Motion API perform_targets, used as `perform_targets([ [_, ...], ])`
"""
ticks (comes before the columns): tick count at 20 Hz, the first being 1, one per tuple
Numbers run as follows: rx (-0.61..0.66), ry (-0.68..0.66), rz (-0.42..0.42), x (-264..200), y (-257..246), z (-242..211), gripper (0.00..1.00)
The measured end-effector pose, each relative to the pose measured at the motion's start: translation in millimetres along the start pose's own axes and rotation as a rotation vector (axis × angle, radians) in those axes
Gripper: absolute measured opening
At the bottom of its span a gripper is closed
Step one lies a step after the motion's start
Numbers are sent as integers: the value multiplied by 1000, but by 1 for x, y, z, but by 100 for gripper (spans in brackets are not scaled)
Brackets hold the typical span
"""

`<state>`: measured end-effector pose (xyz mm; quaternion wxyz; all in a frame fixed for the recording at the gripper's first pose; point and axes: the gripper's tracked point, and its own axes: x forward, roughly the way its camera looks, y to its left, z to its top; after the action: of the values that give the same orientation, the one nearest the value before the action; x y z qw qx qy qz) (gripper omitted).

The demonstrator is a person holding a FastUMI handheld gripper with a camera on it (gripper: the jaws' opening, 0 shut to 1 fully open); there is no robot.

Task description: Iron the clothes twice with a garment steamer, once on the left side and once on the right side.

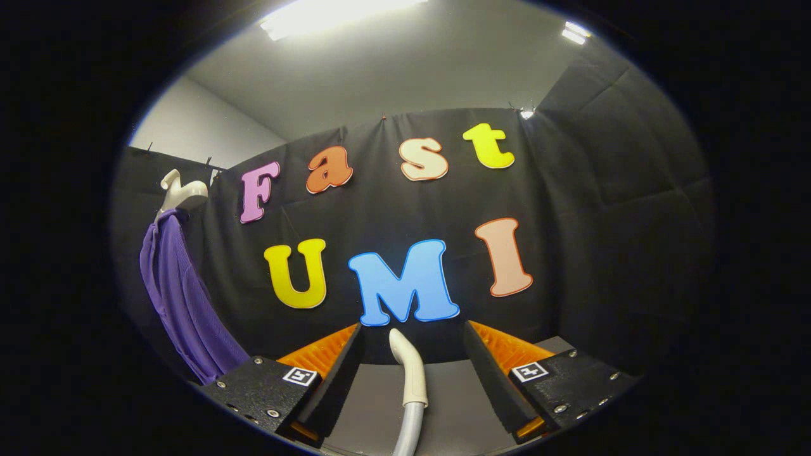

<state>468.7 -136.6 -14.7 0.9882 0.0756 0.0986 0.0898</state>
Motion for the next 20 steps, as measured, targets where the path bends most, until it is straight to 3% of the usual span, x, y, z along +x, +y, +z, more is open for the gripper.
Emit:
perform_targets([
  [3, 51, 105, 59, 33, 1, -29, 95],
  [10, 164, 328, 93, 92, -13, -97, 95],
  [16, 336, 502, 142, 104, -23, -140, 95],
  [20, 496, 565, 220, 97, -9, -151, 93],
])
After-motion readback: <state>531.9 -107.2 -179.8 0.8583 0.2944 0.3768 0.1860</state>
